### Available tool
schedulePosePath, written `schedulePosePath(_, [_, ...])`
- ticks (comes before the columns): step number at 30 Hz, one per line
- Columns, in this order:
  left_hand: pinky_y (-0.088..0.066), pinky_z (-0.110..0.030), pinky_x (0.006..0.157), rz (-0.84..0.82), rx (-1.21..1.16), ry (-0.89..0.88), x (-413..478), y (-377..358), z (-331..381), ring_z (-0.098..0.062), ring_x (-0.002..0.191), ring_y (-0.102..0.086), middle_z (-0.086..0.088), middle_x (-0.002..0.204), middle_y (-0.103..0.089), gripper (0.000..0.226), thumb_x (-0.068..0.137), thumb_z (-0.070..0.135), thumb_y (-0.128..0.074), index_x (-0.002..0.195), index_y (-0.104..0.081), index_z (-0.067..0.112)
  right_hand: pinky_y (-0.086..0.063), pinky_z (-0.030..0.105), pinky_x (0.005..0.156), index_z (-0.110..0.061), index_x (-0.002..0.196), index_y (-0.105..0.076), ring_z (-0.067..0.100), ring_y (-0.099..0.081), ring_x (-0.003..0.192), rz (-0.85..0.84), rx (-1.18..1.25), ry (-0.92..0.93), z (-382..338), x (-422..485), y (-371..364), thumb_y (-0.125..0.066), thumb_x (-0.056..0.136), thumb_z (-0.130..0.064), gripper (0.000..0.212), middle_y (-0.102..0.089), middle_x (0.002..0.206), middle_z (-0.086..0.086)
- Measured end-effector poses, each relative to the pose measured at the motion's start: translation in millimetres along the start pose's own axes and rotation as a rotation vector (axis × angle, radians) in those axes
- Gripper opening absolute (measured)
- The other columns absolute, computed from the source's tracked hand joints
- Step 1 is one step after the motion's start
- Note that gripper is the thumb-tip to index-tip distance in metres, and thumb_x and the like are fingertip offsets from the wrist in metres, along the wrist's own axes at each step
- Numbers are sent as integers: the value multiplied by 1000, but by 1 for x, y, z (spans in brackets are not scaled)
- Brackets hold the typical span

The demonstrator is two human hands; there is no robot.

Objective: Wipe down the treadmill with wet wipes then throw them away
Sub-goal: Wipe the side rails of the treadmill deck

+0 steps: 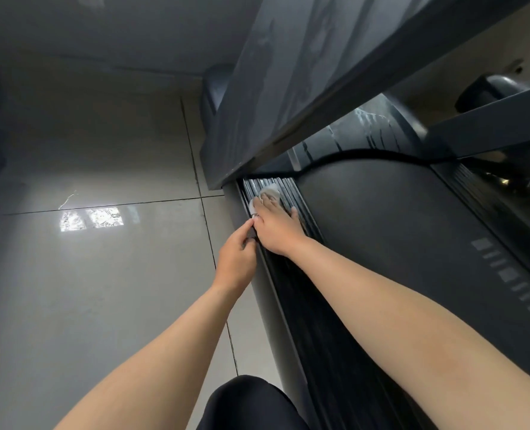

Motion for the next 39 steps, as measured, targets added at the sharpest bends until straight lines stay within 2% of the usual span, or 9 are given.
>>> schedulePosePath(8, [-44, -35, 113, 46, -151, 89, 13, 15, -11, -12, 130, -55, 8, 142, -58, 47, 105, 13, -40, 150, -47, 22, 3, 55, 123, -26, 162, -4, 15, 14, 154, 11, -101, 54, -35, 37, -3, -49, 99, -15, 78, 10, 169, -3])
schedulePosePath(14, [-47, -30, 102, 146, -174, 142, 14, 41, -15, -11, 116, -61, 7, 141, -55, 40, 108, 15, -38, 146, -48, 21, 3, 53, 124, -19, 153, -34, 14, 7, 155, 50, -134, 196, -33, 18, -8, -35, 104, -12, 50, 2, 169, -8])
schedulePosePath(19, [-49, -35, 107, 159, -231, 162, 6, 38, -18, -9, 114, -63, 5, 139, -57, 38, 108, 15, -41, 145, -50, 19, 5, 43, 125, -21, 144, -54, 6, 3, 154, 70, -80, 279, -26, -22, -22, -37, 103, -13, 45, -26, 164, -10])
schedulePosePath(23, [-47, -39, 110, 160, -290, 241, -12, 21, -29, -16, 124, -59, 2, 138, -59, 40, 103, 13, -43, 142, -52, 19, -7, 40, 126, -20, 123, -68, 6, -19, 151, 110, 133, 264, -20, -51, -22, -44, 99, -5, 37, -51, 149, -6])
schedulePosePath(27, [-54, -27, 96, 69, -339, 202, -34, -6, -12, -11, 111, -66, 2, 121, -70, 32, 102, 11, -46, 122, -64, 29, -49, 43, 95, -20, 115, -49, 21, -55, 113, 229, 444, 159, -2, -86, -16, -55, 96, -10, 22, -57, 121, -1])
schedulePosePath(32, [-22, -25, 119, 83, -95, 61, -55, -26, -1, -11, 149, -21, 8, 163, -23, 43, 104, 17, -51, 145, -53, 31, -47, 17, 97, -37, 147, -32, -6, -49, 124, 287, 531, 220, 4, -118, -18, -63, 95, -7, 68, -34, 156, -10])
schedulePosePath(34, [-19, -22, 115, 132, -5, 68, -58, -25, -5, -14, 144, -22, 7, 157, -28, 44, 102, 19, -53, 144, -52, 32, -44, 12, 98, -42, 149, -29, -12, -47, 124, 283, 548, 220, 6, -123, -20, -65, 93, -7, 75, -33, 157, -11])
schedulePosePath(36, [-38, -26, 110, 138, -138, 124, -57, -22, -18, -16, 131, -45, 3, 142, -48, 41, 100, 18, -55, 140, -55, 28, -46, 25, 103, -44, 148, -30, -4, -50, 125, 244, 586, 173, 9, -123, -23, -60, 90, -9, 73, -42, 151, -12])
schedulePosePath(39, [-50, -21, 77, 123, -295, 259, -63, -19, -38, -12, 98, -63, 1, 116, -64, 33, 98, 12, -55, 129, -54, 21, -39, 31, 113, -33, 150, -38, 0, -45, 135, 224, 764, 90, 13, -119, -25, -51, 91, -6, 66, -47, 150, -10])
Point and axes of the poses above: each hand's wrist, its own x-axis towards the middle knuckle, its own y-axis out of the back of the hand, z = x × y, the point moved 8 cm from there along x, towards the middle knuckle
